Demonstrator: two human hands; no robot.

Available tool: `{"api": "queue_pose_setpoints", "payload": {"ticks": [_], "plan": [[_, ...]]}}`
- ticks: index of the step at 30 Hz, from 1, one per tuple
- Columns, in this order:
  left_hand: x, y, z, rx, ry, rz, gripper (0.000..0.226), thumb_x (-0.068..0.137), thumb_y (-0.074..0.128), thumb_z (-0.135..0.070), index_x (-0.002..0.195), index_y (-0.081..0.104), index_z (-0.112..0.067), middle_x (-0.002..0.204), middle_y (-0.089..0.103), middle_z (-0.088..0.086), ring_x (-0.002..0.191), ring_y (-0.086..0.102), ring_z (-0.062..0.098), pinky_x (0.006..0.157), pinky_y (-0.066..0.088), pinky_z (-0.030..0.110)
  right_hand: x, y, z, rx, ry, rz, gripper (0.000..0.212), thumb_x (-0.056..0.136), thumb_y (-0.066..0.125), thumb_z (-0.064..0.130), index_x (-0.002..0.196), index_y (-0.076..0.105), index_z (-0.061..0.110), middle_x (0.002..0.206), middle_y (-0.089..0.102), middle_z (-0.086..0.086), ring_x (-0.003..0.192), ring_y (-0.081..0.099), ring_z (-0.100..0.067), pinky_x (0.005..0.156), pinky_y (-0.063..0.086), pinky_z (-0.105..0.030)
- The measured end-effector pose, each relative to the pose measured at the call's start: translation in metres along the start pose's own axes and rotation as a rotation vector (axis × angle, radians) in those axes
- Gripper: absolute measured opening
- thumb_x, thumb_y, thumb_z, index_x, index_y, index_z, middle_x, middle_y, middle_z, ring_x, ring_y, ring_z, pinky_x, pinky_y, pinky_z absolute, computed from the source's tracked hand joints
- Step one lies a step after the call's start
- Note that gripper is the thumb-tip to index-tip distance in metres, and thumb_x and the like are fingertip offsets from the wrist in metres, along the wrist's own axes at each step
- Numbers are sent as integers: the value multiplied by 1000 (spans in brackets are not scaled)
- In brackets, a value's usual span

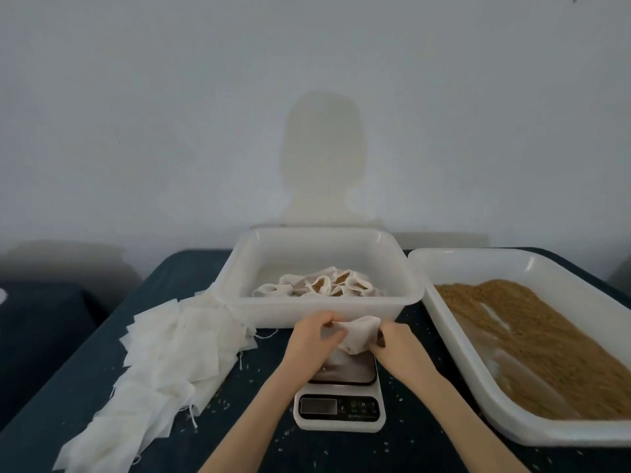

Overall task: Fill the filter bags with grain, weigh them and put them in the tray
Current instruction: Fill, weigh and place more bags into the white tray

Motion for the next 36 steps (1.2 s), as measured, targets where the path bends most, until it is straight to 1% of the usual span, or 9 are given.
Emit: {"api": "queue_pose_setpoints", "payload": {"ticks": [2, 5, 10, 14, 17, 22, 27, 31, 36], "plan": [[0, -6, 2, -20, 8, -56, 13, 89, 65, -26, 99, 61, -34, 90, 59, -20, 84, 51, -11, 71, 36, 3, 2, 4, 5, 130, -28, 2, 14, 93, 59, 27, 100, 64, 16, 88, 66, 1, 80, 62, -12, 67, 47, -21], [-3, -14, 6, -48, 7, -83, 16, 88, 66, -22, 94, 59, -36, 89, 60, -21, 87, 52, -13, 73, 36, 1, 2, 7, 8, 226, -52, 3, 22, 93, 61, 23, 114, 64, 23, 102, 68, 4, 89, 62, -7, 78, 48, -18], [-18, -30, 24, -139, 9, -70, 33, 81, 72, -14, 98, 59, -39, 100, 64, -22, 98, 54, -12, 78, 38, 2, -7, 7, -12, 247, -11, -49, 34, 88, 64, 14, 112, 63, 38, 95, 60, 25, 86, 59, 5, 71, 45, -13], [-29, -47, 45, -246, -56, -146, 40, 80, 65, 4, 96, 62, -32, 97, 66, -17, 94, 58, -2, 77, 44, 15, -18, 0, -24, 265, -3, -123, 35, 87, 64, 10, 105, 63, 40, 95, 64, 25, 83, 60, 6, 71, 45, -12], [-38, -53, 56, -244, -102, -200, 38, 81, 61, 7, 94, 63, -28, 97, 66, -10, 94, 58, 3, 77, 45, 15, -27, -4, -30, 282, -10, -167, 41, 86, 66, 7, 97, 58, 46, 93, 65, 25, 81, 61, 6, 69, 45, -11], [-49, -43, 61, -141, -97, -157, 41, 83, 60, 6, 93, 62, -34, 96, 65, -14, 93, 57, -4, 78, 46, 13, -44, 8, -24, 154, -60, -58, 49, 86, 67, 12, 114, 54, 50, 89, 59, 28, 79, 59, 10, 62, 45, -8], [-54, -44, 71, -205, -148, -250, 38, 85, 55, 11, 89, 65, -26, 88, 68, -10, 86, 59, -1, 80, 49, 20, -49, 6, -23, 123, -61, -116, 45, 88, 64, 11, 117, 58, 45, 84, 56, 26, 79, 58, 7, 63, 45, -9], [-57, -47, 79, -235, -185, -331, 36, 86, 54, 11, 86, 65, -24, 83, 68, -9, 84, 61, 1, 77, 47, 17, -53, 2, -31, 149, -49, -124, 45, 88, 64, 9, 117, 60, 43, 86, 60, 23, 80, 60, 3, 67, 50, -12], [-60, -45, 85, -252, -212, -390, 35, 87, 54, 10, 83, 65, -23, 81, 68, -6, 84, 62, 5, 79, 48, 20, -65, -2, -21, 159, -145, -129, 40, 87, 68, 18, 114, 59, 46, 89, 58, 28, 81, 59, 8, 64, 48, -8]]}}
Point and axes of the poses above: each hand's wrist, its own x-axis towards the middle knuckle, its own y-axis out of the palm, z = x × y, the point moved 5 cm from there along x, towards the middle knuckle
